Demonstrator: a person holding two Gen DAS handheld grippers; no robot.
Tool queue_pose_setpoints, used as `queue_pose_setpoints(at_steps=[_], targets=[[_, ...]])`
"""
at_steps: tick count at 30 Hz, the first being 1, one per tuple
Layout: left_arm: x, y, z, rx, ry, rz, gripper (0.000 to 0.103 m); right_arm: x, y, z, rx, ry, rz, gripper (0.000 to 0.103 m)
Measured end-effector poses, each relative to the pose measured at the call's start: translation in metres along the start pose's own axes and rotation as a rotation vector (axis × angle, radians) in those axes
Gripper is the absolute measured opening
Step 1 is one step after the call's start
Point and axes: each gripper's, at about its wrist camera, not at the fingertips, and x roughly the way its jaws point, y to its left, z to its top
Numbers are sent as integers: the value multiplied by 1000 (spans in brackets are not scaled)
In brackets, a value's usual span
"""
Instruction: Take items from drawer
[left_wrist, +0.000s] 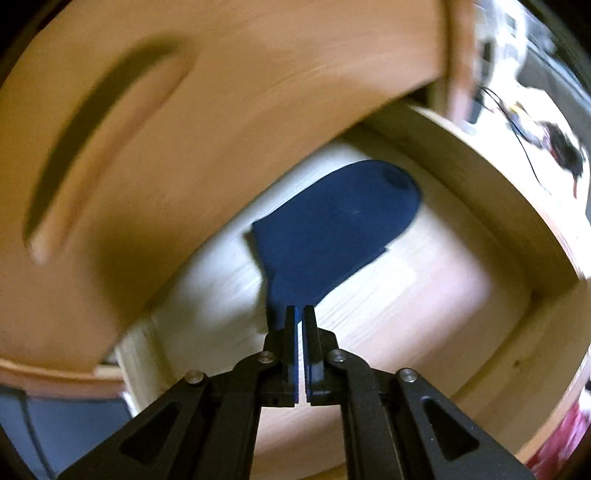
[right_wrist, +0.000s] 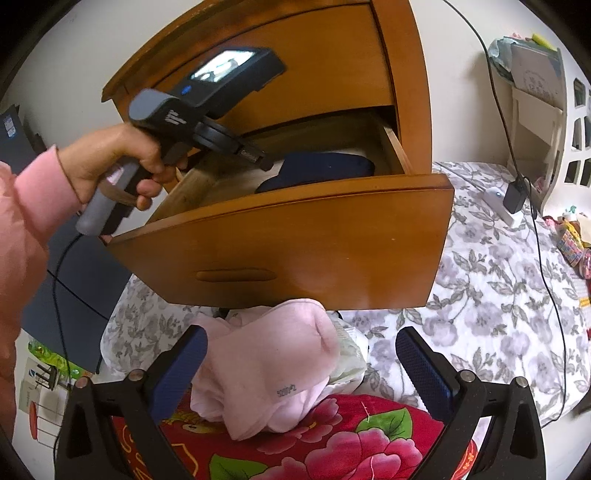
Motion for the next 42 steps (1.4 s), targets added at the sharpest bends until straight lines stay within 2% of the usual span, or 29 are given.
queue_pose_setpoints(at_steps=[2,4,10,16,20,26,31,38,42], targets=[[-4,15,1,-78,23,-30,14,1,-2,0,8,2,0,103],[1,28,1,-168,36,-56,31,2,-3,0,10,5,4,103],[13,50,-6,-420,83,-164,32,5,-3,0,9,6,16,103],[19,67,-6,-573,78,-174,32,5,-5,0,17,8,23,103],[28,69,-4,-593,120,-134,32,6,-7,-1,23,9,30,103],[35,65,3,-583,129,-112,32,6,-8,-1,29,10,36,103],[34,64,8,-590,150,-123,32,6,-10,-1,35,9,38,103],[66,69,8,-605,182,-110,32,5,-9,0,31,4,37,103],[63,72,11,-630,181,-125,33,4,-9,0,32,5,37,103]])
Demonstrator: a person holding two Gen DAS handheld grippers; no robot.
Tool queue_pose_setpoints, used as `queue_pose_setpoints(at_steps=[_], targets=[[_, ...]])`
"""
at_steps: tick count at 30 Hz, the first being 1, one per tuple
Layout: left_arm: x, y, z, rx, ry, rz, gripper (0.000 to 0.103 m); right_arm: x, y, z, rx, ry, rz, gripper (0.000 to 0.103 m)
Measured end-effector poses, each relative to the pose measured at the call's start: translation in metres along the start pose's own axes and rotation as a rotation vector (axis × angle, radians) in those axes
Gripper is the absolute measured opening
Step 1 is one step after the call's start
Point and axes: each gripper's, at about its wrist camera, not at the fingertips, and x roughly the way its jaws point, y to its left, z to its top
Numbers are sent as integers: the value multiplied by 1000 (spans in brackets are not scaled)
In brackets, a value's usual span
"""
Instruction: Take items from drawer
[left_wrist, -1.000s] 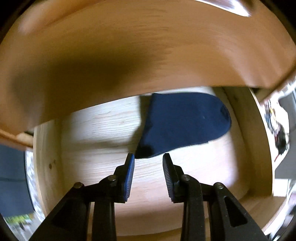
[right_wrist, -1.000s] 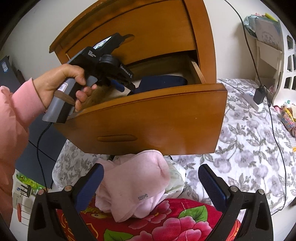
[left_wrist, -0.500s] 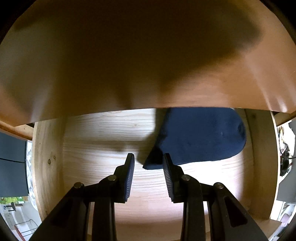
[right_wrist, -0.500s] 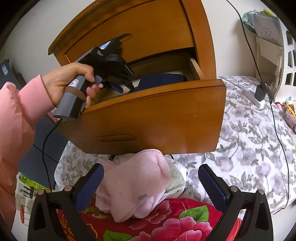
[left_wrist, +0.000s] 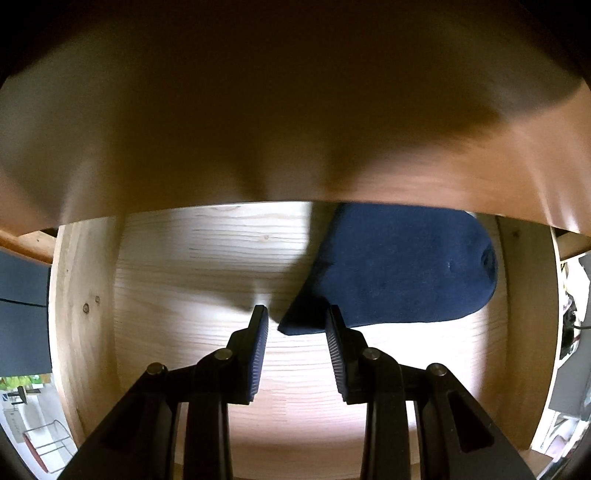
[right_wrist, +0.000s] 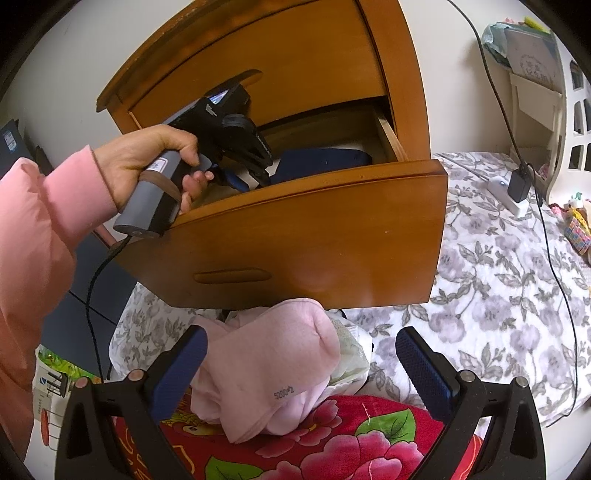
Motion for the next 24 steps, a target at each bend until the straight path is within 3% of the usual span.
queue_pose_setpoints(at_steps=[9,11,13,14,24], targets=[[9,4,2,-41,-8,-22,32,-2,-2,1,3,-6,2,103],[12,5,3,-40,-5,-19,28,-2,-2,1,4,-6,3,103],[15,6,4,-41,9,-16,13,-1,-2,0,4,-6,4,103],[16,7,5,-41,11,-14,11,-2,-2,0,4,-7,4,103],[27,11,2,-41,-22,-17,6,-2,-2,1,7,-7,1,103]])
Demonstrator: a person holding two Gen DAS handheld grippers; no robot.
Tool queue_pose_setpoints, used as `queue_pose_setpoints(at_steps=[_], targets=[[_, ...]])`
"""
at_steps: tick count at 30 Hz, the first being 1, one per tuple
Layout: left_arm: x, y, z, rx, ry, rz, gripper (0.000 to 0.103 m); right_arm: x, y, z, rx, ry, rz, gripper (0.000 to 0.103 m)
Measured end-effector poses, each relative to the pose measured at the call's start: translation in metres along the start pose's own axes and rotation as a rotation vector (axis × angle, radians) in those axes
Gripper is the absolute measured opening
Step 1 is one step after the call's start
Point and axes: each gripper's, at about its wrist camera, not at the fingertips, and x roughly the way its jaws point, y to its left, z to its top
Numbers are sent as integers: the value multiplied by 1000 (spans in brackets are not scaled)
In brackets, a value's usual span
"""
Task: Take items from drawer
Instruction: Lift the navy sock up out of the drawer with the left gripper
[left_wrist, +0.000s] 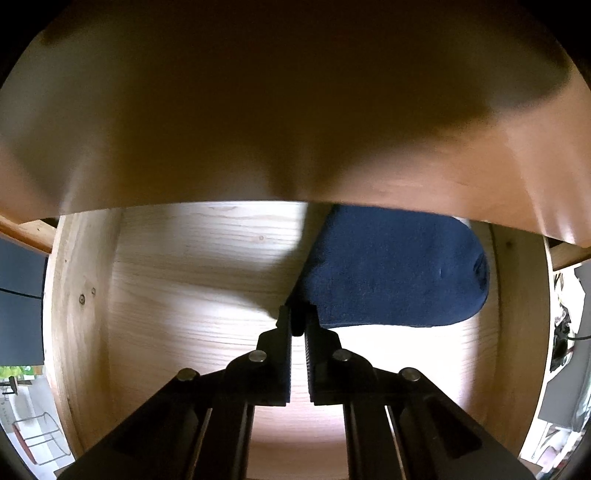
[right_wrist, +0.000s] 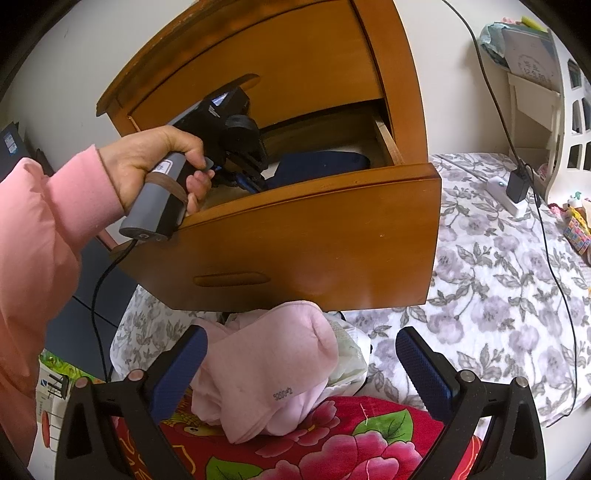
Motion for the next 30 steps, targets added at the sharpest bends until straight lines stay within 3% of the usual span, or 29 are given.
queue_pose_setpoints(at_steps=[12,26,30], targets=[[-40,15,-17,17,-72,-72,5,-7,2,1,-6,-13,1,103],[-145,18,-75,112,-275,-187,5,-25,15,-1,-30,-46,13,103],[-156,15,-85,131,-321,-207,5,-33,20,-2,-36,-61,14,103]])
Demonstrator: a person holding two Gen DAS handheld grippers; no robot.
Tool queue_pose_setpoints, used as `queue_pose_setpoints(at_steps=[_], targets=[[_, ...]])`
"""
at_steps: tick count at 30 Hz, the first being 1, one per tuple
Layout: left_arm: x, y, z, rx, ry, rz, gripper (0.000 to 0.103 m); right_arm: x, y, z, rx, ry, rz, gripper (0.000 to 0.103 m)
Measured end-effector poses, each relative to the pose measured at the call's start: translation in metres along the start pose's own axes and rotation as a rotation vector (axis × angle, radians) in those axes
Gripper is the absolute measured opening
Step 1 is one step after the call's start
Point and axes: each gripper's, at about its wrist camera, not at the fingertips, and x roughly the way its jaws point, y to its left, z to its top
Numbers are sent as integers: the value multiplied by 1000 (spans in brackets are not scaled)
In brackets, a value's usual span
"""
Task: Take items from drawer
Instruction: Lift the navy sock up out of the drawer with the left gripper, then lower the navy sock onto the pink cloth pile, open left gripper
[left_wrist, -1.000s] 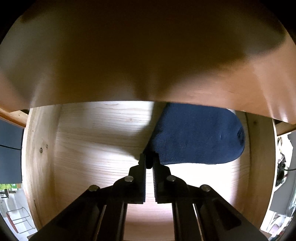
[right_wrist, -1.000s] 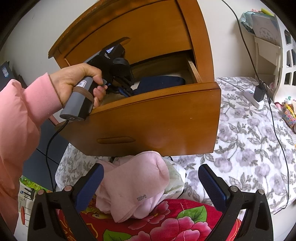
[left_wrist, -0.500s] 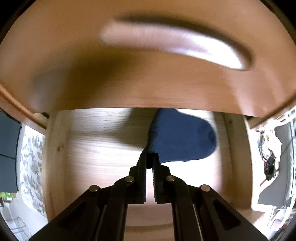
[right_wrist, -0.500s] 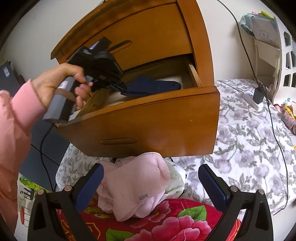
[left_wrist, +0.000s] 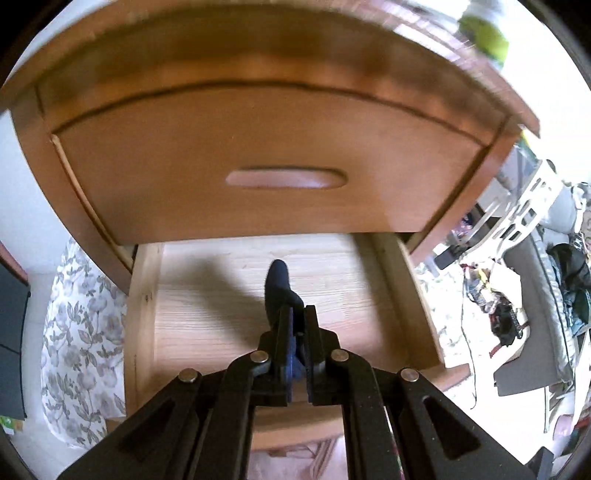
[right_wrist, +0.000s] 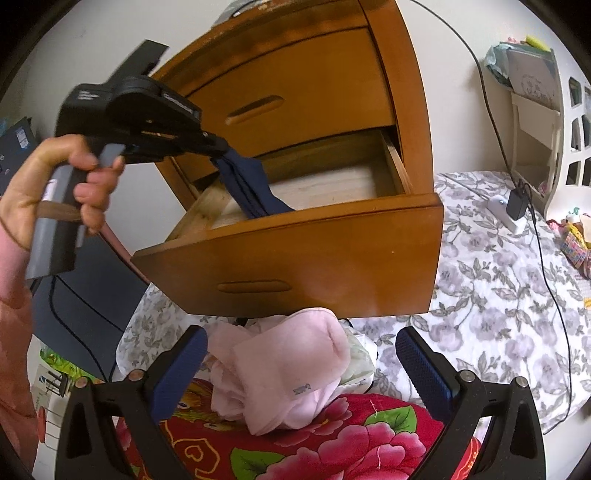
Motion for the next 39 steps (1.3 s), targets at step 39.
queue_pose_setpoints(at_steps=[39], targets=[[-132,-64,-86,137,-101,-147,4,-85,43,-9,-75,-145,3,103]])
